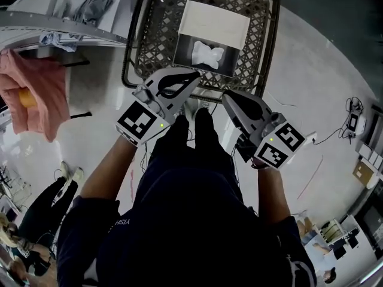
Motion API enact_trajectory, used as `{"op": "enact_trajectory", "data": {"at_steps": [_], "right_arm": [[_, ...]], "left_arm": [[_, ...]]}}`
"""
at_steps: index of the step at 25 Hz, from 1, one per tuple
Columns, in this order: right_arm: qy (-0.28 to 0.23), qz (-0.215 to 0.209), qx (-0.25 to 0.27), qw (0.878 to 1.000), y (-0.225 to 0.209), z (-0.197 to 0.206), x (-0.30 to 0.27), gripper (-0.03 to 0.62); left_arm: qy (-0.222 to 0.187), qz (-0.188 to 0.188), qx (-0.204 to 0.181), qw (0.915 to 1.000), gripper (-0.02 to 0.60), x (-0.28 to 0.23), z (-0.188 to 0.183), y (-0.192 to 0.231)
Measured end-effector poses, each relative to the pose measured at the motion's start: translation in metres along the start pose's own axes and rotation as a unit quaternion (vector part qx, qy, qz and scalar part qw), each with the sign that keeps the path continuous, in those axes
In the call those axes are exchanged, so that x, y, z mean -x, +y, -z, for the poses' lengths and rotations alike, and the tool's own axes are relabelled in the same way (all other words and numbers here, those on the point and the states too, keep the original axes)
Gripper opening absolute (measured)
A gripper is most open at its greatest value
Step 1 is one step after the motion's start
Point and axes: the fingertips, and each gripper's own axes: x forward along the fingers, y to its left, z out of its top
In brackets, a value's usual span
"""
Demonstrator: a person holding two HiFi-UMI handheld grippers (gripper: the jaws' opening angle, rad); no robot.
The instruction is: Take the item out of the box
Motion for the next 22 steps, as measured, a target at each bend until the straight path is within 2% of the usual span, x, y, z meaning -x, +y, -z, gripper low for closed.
{"op": "enact_trajectory", "data": {"at_steps": [3,6,10,18,22], "right_arm": [[0.009,-0.003,-0.012,1.0,-0.016,0.003,-0.004,0.025],[0.017,-0.002,-0.025,1.0,-0.033,0.005,-0.006,0.025],[0.024,0.002,-0.046,0.999,-0.05,0.012,-0.006,0.025],[0.032,0.007,-0.079,0.996,-0.085,0.024,-0.008,0.025],[0.038,0.006,-0.091,0.995,-0.098,0.03,-0.01,0.025]], "left_arm": [[0.037,0.002,-0.036,0.9987,0.008,-0.023,0.022,0.011],[0.079,0.006,-0.079,0.9937,0.008,-0.047,0.047,0.026],[0.135,0.015,-0.134,0.9816,0.008,-0.076,0.085,0.043],[0.198,0.055,-0.179,0.9621,0.011,-0.124,0.14,0.063],[0.238,0.079,-0.215,0.9437,0.058,-0.137,0.164,0.064]]}}
